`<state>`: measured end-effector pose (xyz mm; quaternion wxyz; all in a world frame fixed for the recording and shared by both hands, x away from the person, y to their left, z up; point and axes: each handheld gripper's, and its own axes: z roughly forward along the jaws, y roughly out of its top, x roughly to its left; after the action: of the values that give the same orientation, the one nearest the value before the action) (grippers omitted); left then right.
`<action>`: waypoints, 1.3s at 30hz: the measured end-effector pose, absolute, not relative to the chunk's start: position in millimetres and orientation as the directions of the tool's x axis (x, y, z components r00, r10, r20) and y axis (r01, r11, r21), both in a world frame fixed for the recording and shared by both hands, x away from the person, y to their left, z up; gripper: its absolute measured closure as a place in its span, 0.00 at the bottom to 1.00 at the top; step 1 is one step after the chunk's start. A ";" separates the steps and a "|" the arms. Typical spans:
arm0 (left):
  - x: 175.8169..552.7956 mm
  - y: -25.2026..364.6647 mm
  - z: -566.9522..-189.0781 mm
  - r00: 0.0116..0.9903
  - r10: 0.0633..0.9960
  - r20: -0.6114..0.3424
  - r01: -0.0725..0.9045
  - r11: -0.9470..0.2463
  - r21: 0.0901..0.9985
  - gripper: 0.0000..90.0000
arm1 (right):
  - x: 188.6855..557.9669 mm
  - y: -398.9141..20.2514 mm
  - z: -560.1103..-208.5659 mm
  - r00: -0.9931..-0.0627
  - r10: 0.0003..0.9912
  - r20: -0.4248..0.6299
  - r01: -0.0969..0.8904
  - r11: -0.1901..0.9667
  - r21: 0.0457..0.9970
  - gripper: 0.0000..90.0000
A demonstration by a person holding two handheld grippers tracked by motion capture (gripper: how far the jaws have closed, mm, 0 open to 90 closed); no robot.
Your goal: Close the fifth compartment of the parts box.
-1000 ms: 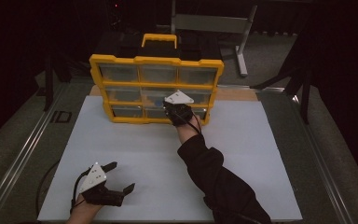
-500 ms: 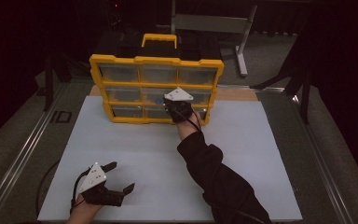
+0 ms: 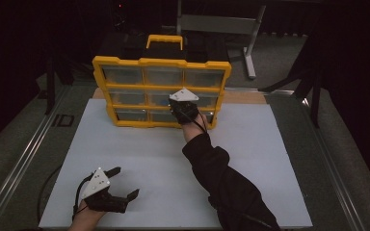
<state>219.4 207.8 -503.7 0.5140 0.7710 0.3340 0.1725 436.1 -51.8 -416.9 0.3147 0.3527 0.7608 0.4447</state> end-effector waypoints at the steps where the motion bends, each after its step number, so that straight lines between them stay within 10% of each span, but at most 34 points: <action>1: 219.4 207.9 -503.8 0.717 0.692 -0.078 0.338 -0.248 0.908 0.00 | 436.5 -51.9 -417.0 -0.553 0.817 -0.163 0.259 0.354 0.899 1.00; 33: 222.8 205.0 -504.1 0.716 0.692 -0.085 0.345 -0.246 0.906 0.00 | 436.3 -55.4 -416.5 -0.578 0.809 -0.112 0.274 0.322 0.906 1.00; 39: 222.2 205.2 -504.0 0.714 0.695 -0.083 0.345 -0.247 0.906 0.00 | 433.6 -55.1 -415.5 -0.599 0.797 -0.079 0.278 0.299 0.913 0.87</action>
<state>222.2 205.2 -504.0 0.5127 0.7709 0.3374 0.1706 433.6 -55.1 -415.5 0.2736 0.3547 0.7581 0.4740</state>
